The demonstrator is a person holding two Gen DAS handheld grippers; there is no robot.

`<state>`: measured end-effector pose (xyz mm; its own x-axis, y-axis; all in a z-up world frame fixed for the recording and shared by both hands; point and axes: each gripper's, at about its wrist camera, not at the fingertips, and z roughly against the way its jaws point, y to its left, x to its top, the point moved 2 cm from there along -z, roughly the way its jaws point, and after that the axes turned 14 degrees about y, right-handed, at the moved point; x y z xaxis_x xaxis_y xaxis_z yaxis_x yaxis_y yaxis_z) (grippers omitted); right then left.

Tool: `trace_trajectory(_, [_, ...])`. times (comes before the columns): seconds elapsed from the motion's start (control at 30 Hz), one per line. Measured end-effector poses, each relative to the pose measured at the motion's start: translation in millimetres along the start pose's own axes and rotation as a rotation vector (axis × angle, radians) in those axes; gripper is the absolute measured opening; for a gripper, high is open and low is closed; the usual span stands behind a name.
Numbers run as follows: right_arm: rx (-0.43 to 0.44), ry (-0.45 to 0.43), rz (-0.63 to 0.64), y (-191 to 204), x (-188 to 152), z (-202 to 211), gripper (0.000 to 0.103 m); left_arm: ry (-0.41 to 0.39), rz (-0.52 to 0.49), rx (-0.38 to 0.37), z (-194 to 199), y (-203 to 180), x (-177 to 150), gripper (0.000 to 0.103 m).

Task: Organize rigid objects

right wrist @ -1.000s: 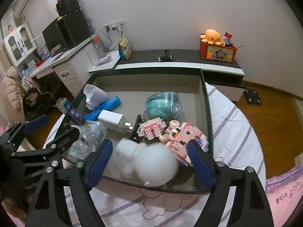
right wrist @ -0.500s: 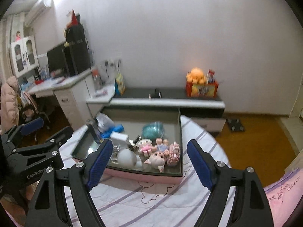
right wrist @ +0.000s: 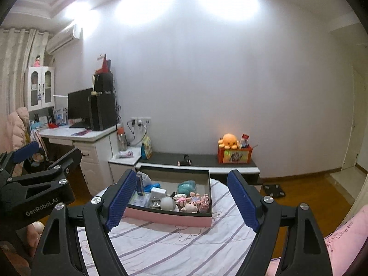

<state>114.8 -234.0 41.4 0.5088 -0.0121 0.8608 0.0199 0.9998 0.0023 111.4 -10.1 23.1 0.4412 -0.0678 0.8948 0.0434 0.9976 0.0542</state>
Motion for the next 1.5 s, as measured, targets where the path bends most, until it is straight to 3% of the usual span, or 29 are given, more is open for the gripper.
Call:
trace_trajectory(0.4, [-0.033, -0.058, 0.006, 16.3, -9.1, 47.6, 0.088, -0.059, 0.012, -0.030, 53.2, 5.6, -7.9, 0.103])
trace_trajectory(0.63, [-0.081, -0.058, -0.007, 19.6, -13.0, 56.6, 0.089, -0.056, -0.003, -0.035, 55.7, 3.1, -6.6, 0.103])
trace_trajectory(0.87, [-0.117, -0.064, -0.035, 11.3, -14.9, 62.3, 0.103, -0.039, -0.013, -0.050, 55.5, -2.4, -7.2, 0.103])
trace_trajectory(1.5, [-0.115, -0.056, -0.034, 8.1, -19.5, 64.4, 0.103, -0.031, -0.029, -0.053, 56.0, -9.7, -10.1, 0.103])
